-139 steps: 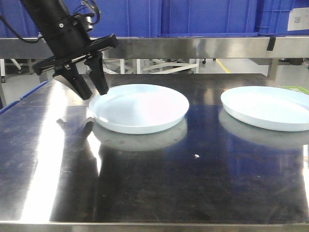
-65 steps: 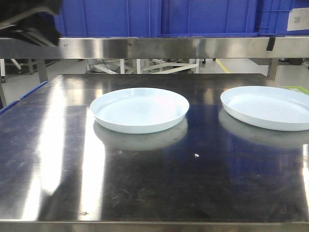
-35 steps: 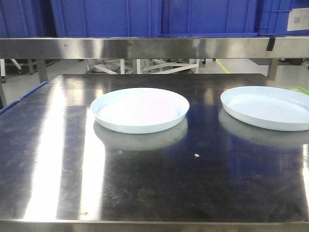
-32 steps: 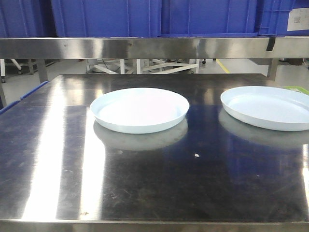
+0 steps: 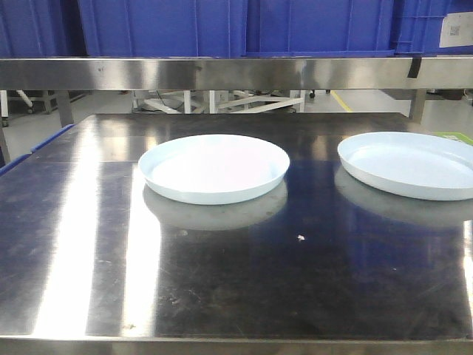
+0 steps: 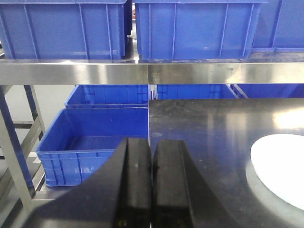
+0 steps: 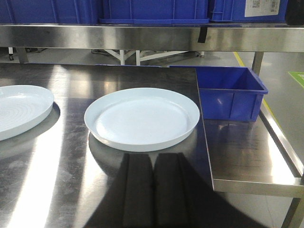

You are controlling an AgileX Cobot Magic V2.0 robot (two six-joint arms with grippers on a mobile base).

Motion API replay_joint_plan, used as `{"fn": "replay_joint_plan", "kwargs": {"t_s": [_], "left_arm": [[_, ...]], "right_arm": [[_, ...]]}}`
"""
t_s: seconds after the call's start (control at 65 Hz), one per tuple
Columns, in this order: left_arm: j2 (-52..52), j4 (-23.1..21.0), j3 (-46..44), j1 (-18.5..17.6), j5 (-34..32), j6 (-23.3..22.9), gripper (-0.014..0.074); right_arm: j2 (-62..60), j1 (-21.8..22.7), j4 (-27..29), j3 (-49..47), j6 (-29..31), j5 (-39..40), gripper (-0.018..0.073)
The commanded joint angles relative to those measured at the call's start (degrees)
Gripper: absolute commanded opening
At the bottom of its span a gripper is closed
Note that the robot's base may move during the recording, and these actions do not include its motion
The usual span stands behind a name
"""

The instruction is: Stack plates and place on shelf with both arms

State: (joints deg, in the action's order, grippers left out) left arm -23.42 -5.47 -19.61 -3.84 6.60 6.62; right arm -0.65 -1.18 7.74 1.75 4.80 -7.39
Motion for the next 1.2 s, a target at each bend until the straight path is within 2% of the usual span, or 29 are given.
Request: {"fn": "replay_joint_plan", "kwargs": {"t_s": [0.0,0.215,0.508,0.723,1.185], "left_arm": [[-0.1,0.0,-1.6,0.1,-4.4,-0.1,0.0082],[-0.1,-0.1,-1.6,0.1,-4.4,-0.1,0.0082],[-0.1,-0.1,-1.6,0.1,-4.5,-0.1,0.0082],[-0.1,-0.1,-1.6,0.1,-4.5,-0.1,0.0082],[-0.1,-0.1,-1.6,0.1,-4.5,-0.1,0.0082]], "right_arm": [[-1.0,0.1,-0.5,-0.1,0.0,4.9,0.0049],[-1.0,0.1,-0.5,-0.1,0.0,4.9,0.0049],[-1.0,0.2,-0.2,-0.1,0.0,13.8,0.0055],[7.4,0.2,2.6,-5.7,0.0,2.7,0.0057],[47.2,0.3,2.7,-30.4,0.1,-16.1,0.0057]]}}
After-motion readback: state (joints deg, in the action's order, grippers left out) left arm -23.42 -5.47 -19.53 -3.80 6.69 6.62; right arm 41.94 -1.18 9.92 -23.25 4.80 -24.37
